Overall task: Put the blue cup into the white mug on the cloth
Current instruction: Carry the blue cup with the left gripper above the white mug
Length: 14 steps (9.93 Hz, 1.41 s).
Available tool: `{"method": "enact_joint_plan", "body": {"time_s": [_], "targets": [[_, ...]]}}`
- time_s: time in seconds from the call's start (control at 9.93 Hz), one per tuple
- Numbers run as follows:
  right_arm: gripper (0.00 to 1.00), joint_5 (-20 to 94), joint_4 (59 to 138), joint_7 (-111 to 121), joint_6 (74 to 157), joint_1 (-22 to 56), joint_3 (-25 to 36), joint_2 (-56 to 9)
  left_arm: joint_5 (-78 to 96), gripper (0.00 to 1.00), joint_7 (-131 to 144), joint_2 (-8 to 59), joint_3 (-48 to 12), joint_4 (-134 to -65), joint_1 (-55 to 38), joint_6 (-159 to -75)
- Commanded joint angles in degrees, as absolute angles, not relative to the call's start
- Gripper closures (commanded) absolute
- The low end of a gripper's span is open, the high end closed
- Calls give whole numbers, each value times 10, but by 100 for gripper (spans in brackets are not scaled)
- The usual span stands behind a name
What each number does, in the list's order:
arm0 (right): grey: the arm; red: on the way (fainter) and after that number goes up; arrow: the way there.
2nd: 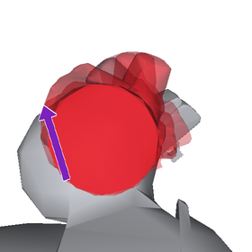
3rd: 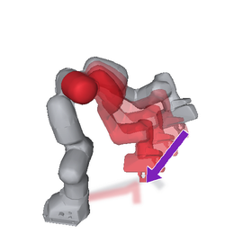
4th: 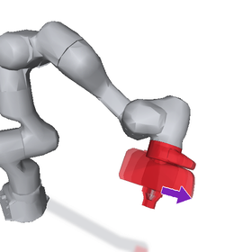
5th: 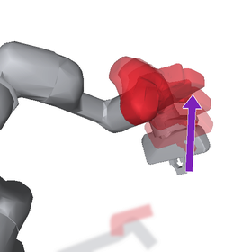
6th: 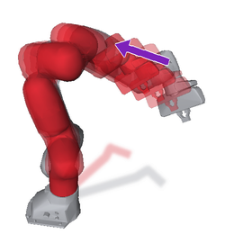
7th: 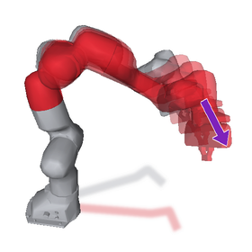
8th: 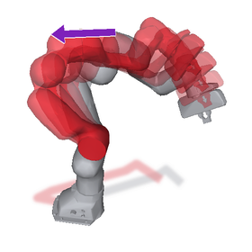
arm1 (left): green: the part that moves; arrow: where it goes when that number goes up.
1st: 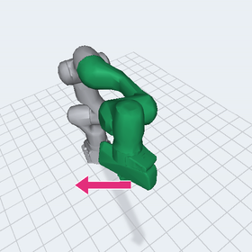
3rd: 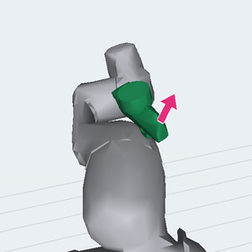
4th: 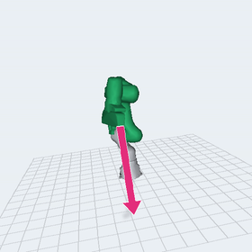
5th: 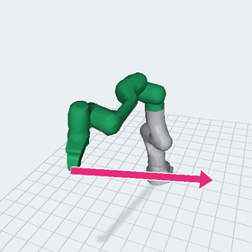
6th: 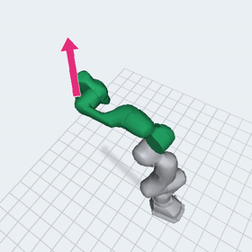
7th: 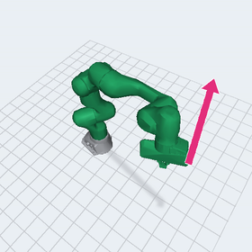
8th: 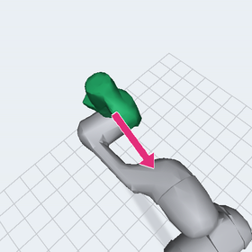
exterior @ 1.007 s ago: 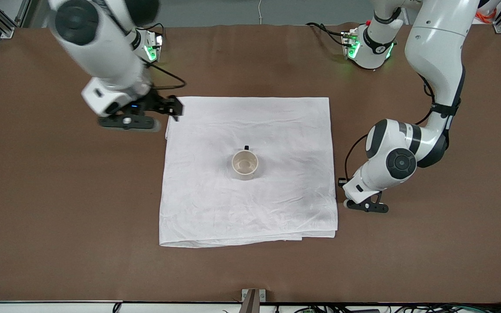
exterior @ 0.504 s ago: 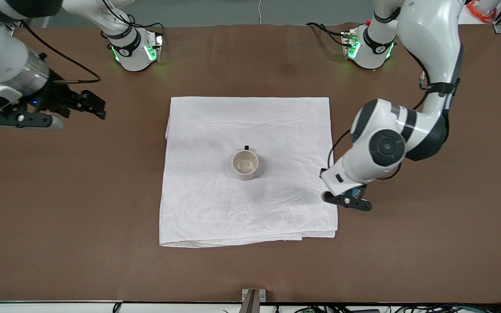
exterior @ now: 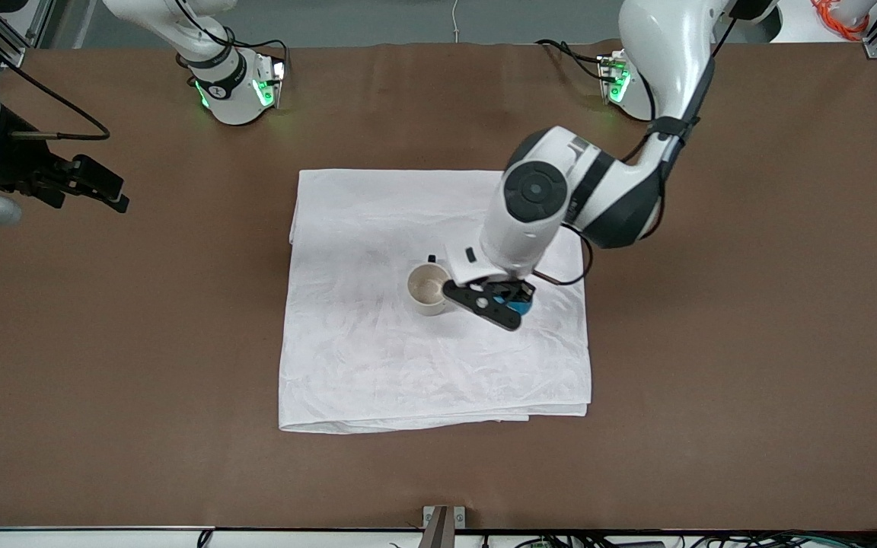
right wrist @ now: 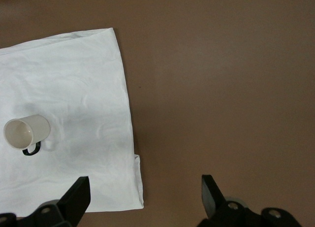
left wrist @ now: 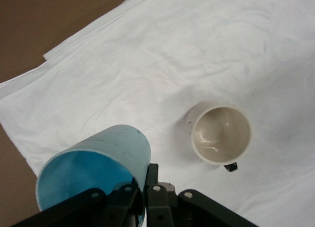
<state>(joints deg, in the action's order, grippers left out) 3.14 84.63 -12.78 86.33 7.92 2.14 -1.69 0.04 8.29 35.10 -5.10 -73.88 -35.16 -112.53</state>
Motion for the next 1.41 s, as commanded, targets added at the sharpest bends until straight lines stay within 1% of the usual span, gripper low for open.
{"method": "enact_joint_plan", "body": {"time_s": [0.0, 0.3, 0.5, 0.71, 0.81, 0.91, 1.31], "targets": [[1, 25, 839, -123, 857, 63, 11, -15, 0, 100, 77, 377, -43, -721, -394, -1149], [1, 17, 824, -106, 855, 62, 22, -15, -2, 100, 77, 405, -40, -722, -424, -1197], [1, -7, 822, -101, 854, 63, 21, -15, -4, 100, 77, 414, -39, -722, -431, -1210], [1, -23, 821, -20, 833, 48, 26, -16, -3, 100, 77, 417, -40, -722, -438, -1214], [1, -17, 822, 24, 833, 15, 25, -17, -4, 100, 77, 416, -39, -724, -449, -1214], [1, -16, 822, 48, 832, 5, 24, -17, -5, 100, 78, 417, -40, -727, -453, -1214], [0, -16, 824, 43, 831, 11, 20, -17, -43, 100, 83, 421, -41, -733, -459, -1213]]}}
